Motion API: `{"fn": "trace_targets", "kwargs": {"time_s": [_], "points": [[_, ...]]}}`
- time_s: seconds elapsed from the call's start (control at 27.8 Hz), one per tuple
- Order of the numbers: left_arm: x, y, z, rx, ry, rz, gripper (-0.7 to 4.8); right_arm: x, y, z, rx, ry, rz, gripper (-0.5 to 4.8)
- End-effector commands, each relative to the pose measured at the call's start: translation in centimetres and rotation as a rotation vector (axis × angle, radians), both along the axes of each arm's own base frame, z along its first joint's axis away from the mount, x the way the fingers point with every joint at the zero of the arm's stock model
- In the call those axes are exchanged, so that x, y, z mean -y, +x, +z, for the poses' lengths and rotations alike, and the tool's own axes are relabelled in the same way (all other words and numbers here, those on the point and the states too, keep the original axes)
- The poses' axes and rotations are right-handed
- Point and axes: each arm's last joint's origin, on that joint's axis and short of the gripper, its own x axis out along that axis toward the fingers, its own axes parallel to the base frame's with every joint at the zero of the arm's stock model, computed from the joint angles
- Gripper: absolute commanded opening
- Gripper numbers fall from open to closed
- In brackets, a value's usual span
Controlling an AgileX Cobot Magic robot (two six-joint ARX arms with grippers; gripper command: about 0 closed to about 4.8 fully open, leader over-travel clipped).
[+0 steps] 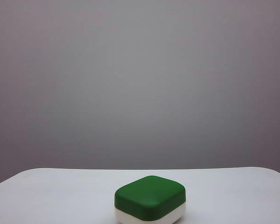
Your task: Pick up the foam mahjong on the table and turn it over.
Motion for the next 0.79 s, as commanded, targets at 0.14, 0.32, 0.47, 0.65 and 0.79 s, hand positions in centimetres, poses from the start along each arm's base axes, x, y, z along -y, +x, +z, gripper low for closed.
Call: {"fn": "trace_targets", "kwargs": {"time_s": [0.14, 0.32, 0.47, 0.65, 0.79], "points": [[0.0, 0.0, 0.1, 0.009, -0.001, -0.002, -0.02, 0.0, 0.0, -0.1, 0.010, -0.001, -0.002, -0.06], [0.1, -0.2, 1.6, 0.048, -0.073, -0.028, -0.04, 0.0, 0.1, 0.1, 0.025, 0.005, 0.004, -0.06], [-0.2, -1.1, 5.8, 0.199, -0.108, -0.024, -0.04, -0.1, 0.0, 2.1, 0.130, 0.042, 0.026, -0.06], [-0.7, -1.8, 9.3, 0.269, -0.107, 0.074, -0.04, 0.3, -0.6, 6.6, 0.267, 0.068, -0.066, -0.06], [-0.3, -0.9, 9.5, 0.211, -0.077, 0.038, -0.04, 0.3, -0.2, 9.1, 0.259, 0.068, -0.068, -0.06]]}}
